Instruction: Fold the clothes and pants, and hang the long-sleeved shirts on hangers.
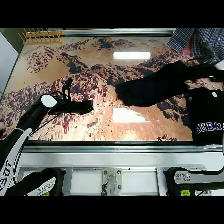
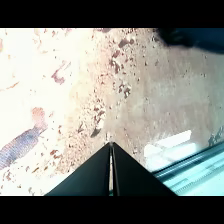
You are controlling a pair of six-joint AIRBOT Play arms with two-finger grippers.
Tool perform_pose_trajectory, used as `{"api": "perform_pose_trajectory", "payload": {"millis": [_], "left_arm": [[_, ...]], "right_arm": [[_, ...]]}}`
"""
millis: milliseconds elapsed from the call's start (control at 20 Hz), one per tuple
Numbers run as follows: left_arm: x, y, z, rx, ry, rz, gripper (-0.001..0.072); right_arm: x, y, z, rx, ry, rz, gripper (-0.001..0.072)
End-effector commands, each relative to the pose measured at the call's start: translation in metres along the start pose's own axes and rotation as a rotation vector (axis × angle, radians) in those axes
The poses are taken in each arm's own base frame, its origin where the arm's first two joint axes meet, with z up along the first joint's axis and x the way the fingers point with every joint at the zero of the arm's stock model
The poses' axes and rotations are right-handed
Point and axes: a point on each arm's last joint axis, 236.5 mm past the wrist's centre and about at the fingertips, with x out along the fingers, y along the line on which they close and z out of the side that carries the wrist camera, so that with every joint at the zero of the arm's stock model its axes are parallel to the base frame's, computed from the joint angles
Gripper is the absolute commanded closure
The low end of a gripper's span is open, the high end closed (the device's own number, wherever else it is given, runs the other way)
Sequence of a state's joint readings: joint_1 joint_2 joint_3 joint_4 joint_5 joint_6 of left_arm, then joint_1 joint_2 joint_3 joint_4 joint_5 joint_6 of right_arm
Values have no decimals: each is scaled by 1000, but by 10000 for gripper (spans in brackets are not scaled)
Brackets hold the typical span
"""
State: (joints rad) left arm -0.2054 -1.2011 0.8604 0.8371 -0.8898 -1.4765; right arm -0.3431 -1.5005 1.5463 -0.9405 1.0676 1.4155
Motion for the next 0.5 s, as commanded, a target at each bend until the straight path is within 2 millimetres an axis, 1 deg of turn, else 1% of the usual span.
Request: {"api": "perform_pose_trajectory", "payload": {"millis": [0, 150, 250, 350, 400, 450], "left_arm": [[0, 0, 0, -1, 1, 0, 684], [0, 0, 0, -1, 1, 0, 684], [0, 0, 0, 0, 1, 0, 684], [0, 0, 0, 0, 1, 1, 684], [0, 0, 0, 0, 1, 1, 684], [0, 0, 0, 0, 2, 1, 684]], "right_arm": [[-119, -60, 59, 96, -233, -159, 701], [-187, -94, 70, 174, -366, -235, 700], [-222, -105, 71, 197, -426, -278, 700], [-252, -121, 61, 223, -451, -379, 700], [-263, -129, 53, 222, -440, -441, 700], [-270, -133, 42, 216, -414, -488, 700]]}}
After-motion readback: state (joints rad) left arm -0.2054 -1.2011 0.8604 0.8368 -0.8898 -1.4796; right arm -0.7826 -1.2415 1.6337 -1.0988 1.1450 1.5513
